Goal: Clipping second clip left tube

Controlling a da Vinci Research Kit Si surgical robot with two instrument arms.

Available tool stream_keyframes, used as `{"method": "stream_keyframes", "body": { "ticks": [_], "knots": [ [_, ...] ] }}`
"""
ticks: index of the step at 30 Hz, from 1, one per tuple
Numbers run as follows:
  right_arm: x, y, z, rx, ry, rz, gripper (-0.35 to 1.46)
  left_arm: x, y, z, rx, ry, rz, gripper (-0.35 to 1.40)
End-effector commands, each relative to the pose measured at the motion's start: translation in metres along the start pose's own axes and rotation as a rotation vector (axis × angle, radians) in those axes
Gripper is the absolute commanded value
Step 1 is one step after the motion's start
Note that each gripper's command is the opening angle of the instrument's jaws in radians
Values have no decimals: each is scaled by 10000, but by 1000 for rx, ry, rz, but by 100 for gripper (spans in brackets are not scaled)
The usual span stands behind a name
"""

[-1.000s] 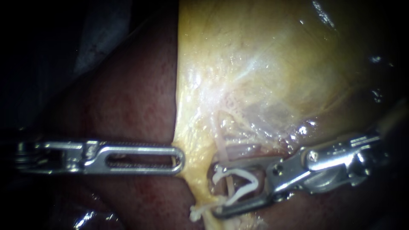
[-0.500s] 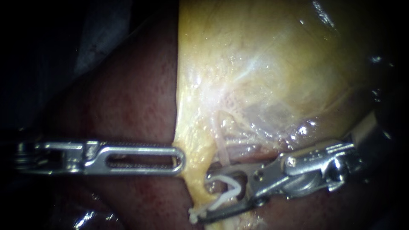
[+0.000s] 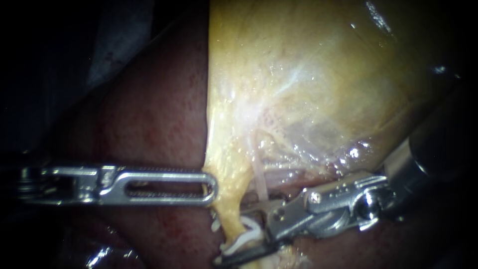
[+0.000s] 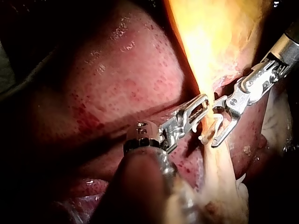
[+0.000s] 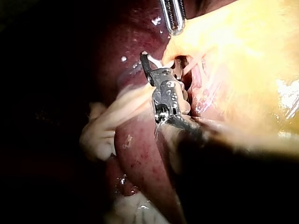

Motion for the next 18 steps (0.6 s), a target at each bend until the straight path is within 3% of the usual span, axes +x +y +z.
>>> {"method": "stream_keyframes", "body": {
  "ticks": [1, 10, 15, 18],
  "knots": [
    [1, 0, 1, 6, -2, 2, 51, 0, 0, 0, 0, 0, 0, -8],
    [1, 4, 2, 11, -4, 28, 39, 0, 0, 1, 0, 0, 0, -8],
    [-5, 8, -4, 18, -14, 58, 2, 1, 0, 1, -1, 0, 0, -8],
    [-8, 11, -8, 24, -53, 48, -16, 1, 0, 1, -1, -1, 0, -8]
  ]
}}
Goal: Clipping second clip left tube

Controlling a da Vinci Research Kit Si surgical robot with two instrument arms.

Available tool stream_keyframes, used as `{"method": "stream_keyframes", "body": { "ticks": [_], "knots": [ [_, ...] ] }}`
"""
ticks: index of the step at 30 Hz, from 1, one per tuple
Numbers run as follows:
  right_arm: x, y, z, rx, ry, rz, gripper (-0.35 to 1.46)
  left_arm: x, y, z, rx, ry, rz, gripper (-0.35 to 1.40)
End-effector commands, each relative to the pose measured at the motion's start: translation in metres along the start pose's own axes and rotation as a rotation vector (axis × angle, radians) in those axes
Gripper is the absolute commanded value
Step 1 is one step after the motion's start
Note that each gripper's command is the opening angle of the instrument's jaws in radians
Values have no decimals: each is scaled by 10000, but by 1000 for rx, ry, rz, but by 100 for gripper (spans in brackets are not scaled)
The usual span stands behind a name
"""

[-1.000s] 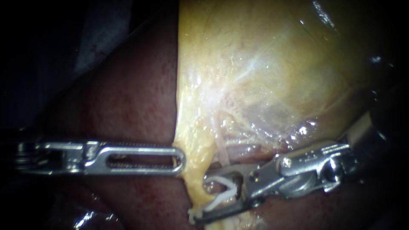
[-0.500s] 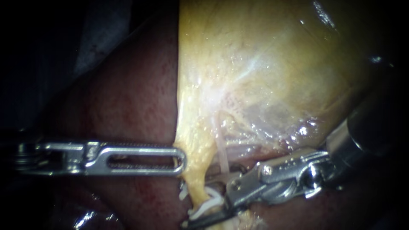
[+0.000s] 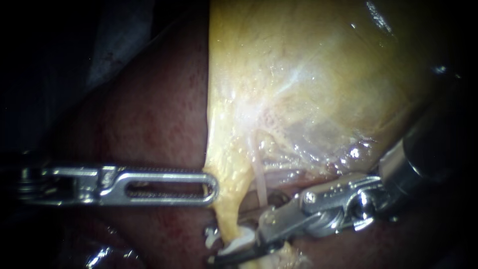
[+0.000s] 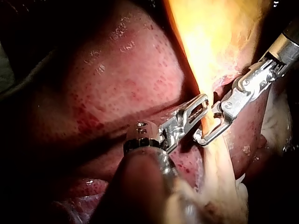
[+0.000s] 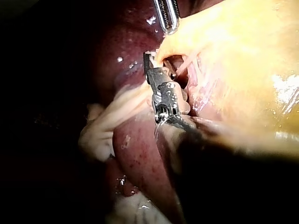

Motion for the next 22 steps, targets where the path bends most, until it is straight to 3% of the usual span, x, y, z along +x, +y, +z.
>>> {"method": "stream_keyframes", "body": {
  "ticks": [1, 22],
  "knots": [
    [0, 1, -1, 6, -9, -8, -18, 0, 0, 0, 0, 0, 0, -8],
    [-1, 1, -2, 8, -14, -1, -20, 1, 2, 3, -1, -1, 1, -8]
  ]
}}
